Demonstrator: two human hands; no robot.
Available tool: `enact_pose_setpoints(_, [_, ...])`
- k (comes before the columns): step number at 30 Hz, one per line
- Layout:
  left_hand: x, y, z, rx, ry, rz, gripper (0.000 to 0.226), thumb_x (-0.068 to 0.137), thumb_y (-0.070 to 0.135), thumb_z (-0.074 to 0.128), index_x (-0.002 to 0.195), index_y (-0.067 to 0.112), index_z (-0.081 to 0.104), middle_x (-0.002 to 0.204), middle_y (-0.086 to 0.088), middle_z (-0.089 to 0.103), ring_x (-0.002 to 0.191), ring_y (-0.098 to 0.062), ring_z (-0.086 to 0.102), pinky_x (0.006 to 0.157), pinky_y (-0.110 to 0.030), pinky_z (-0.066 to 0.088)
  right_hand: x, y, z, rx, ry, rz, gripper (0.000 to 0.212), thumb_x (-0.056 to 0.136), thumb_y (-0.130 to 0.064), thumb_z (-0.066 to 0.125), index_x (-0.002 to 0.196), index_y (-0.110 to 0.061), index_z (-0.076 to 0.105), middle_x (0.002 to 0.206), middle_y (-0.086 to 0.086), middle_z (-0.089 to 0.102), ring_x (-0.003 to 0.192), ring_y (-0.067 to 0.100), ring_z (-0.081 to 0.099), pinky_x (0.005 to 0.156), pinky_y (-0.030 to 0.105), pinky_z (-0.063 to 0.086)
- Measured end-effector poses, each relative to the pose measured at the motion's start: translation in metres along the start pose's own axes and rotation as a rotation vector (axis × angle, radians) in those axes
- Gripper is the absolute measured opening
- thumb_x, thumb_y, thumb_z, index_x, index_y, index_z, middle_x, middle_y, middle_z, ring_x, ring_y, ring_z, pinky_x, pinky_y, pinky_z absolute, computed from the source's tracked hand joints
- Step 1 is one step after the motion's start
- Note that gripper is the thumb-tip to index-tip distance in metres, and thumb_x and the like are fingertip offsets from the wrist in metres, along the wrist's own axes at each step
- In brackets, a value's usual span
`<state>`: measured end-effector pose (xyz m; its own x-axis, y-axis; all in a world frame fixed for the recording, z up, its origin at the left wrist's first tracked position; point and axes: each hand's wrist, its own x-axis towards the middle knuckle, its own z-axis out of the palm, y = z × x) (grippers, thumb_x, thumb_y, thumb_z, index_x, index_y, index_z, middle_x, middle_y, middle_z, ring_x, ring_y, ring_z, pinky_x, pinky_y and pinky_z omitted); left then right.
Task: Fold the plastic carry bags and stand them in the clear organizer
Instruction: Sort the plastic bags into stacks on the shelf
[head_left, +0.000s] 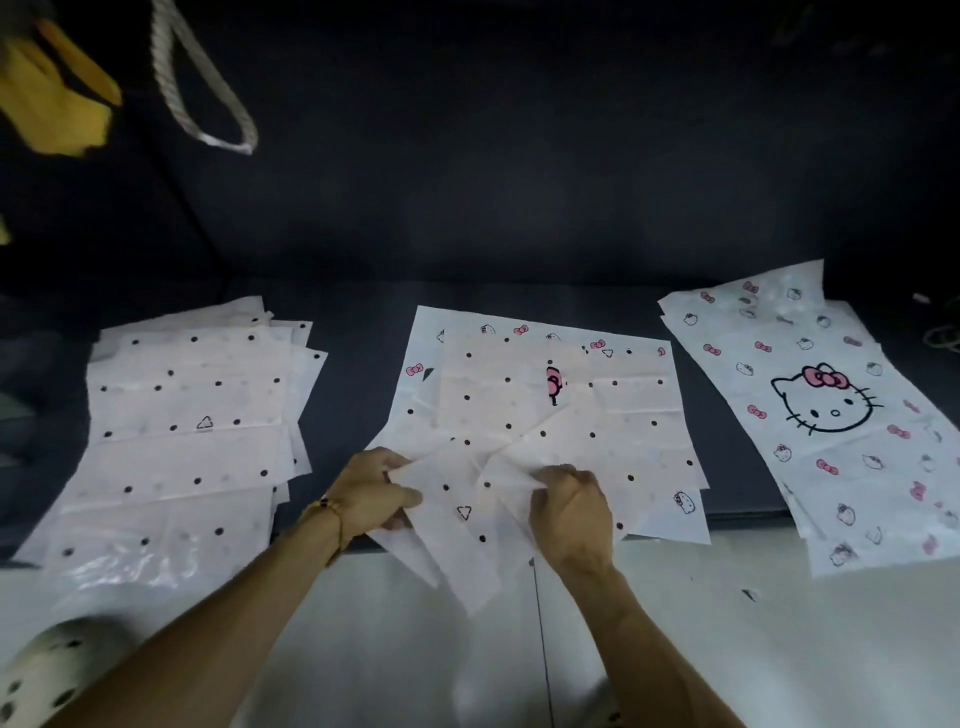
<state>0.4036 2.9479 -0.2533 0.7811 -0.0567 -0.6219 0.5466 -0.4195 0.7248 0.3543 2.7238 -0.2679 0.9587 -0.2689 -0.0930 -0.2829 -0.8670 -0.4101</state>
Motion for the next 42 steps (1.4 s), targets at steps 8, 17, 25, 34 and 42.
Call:
enact_pose_setpoints(8, [0.005,-0.002,-0.013,-0.569,-0.624,-0.315,0.079,0.082,0.073,0.043,0.121,0.008,0.065,0.123,-0.011,0.064,0.116,-0.032,0.059,0.089,-0.041,0.054,-0.025,-0.041,0.002,0.312,-0.451,-0.324,0.025,0.09,-0.007,0.054,0.106,-0.014,0.071,0.111,0.0,0.07,0.095,0.021,0.067,0.085,0.035,0.054])
enact_pose_setpoints(17, [0.013,0.008,-0.01,0.085,-0.182,0.03,0.012,0.088,0.012,0.063,0.099,0.013,0.068,0.099,-0.005,0.071,0.089,-0.019,0.068,0.077,-0.03,0.055,0.03,-0.045,-0.014,0.492,-0.14,0.026,0.033,0.084,-0.042,0.063,0.111,-0.024,0.067,0.108,-0.007,0.07,0.102,0.008,0.064,0.087,0.025,0.049])
enact_pose_setpoints(25, [-0.011,-0.02,-0.05,-0.294,0.022,-0.019,0.039,0.082,-0.017,0.055,0.115,0.004,0.062,0.109,-0.016,0.068,0.102,-0.035,0.063,0.094,-0.051,0.049,0.1,-0.033,0.012,-0.201,-0.166,-0.097,0.038,0.09,-0.035,0.056,0.125,-0.02,0.054,0.133,0.0,0.044,0.127,0.025,0.037,0.097,0.04,0.038])
enact_pose_setpoints(34, [-0.013,-0.015,-0.028,-0.285,0.088,0.025,0.045,0.08,-0.018,0.053,0.11,0.015,0.059,0.105,-0.008,0.067,0.099,-0.028,0.063,0.086,-0.039,0.052,0.099,-0.081,-0.005,-0.076,-0.043,-0.02,0.032,0.091,-0.028,0.044,0.073,-0.005,0.058,0.072,0.011,0.055,0.073,0.029,0.054,0.056,0.024,0.042])
enact_pose_setpoints(42, [-0.015,-0.006,-0.011,-0.553,-0.006,-0.037,0.028,0.095,0.035,0.052,0.108,0.016,0.069,0.108,-0.008,0.071,0.101,-0.025,0.066,0.094,-0.042,0.049,0.027,-0.109,0.012,0.572,-0.544,0.002,0.032,0.093,-0.028,0.054,0.076,-0.005,0.069,0.077,0.007,0.072,0.066,0.019,0.071,0.062,0.028,0.053])
